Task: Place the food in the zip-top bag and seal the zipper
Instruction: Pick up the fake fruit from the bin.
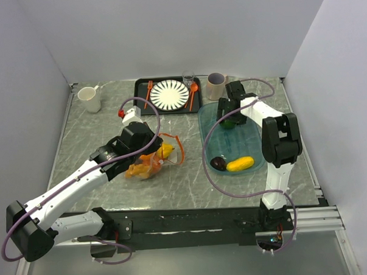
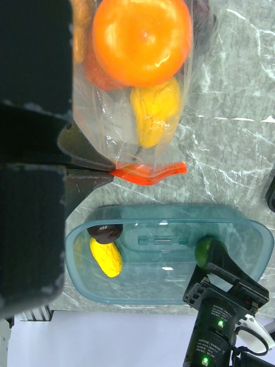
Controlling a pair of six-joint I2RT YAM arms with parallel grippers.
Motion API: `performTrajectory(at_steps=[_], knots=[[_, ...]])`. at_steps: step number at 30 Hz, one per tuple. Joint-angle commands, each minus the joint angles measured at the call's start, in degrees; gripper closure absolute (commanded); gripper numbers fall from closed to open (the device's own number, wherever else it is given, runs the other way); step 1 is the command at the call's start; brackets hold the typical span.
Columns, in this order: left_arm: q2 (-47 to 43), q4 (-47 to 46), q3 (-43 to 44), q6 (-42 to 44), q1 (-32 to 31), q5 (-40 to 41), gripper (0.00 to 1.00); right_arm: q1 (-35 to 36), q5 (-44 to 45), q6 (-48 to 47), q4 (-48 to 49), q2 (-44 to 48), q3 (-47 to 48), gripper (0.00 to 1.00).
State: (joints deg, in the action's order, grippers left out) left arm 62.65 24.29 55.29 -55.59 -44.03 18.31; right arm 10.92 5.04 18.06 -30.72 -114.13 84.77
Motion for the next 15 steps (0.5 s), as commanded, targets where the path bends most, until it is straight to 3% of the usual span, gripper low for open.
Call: performTrajectory(at_steps=[1, 9, 11, 15], knots=[[-1.31, -2.15, 1.31, 0.22, 0.00, 0.59, 0.99, -0.81, -0.56, 3.11, -0.04, 1.45, 2.06, 0.23], [-1.83, -2.14, 1.05, 0.13, -0.09, 0.59, 0.99, -1.25, -2.05, 3.29, 0.57, 2.41, -0.66, 0.48], [-1.75, -2.32, 0.96, 0.13, -0.09, 0.33, 0.99, -1.34, -3.10, 3.20, 1.01, 3.20, -2.06, 0.60], [-1.57, -2.50, 1.14, 0.05, -0.09, 0.15, 0.99, -1.25, -4.86, 2.68, 2.50, 7.50, -4.61, 0.73]])
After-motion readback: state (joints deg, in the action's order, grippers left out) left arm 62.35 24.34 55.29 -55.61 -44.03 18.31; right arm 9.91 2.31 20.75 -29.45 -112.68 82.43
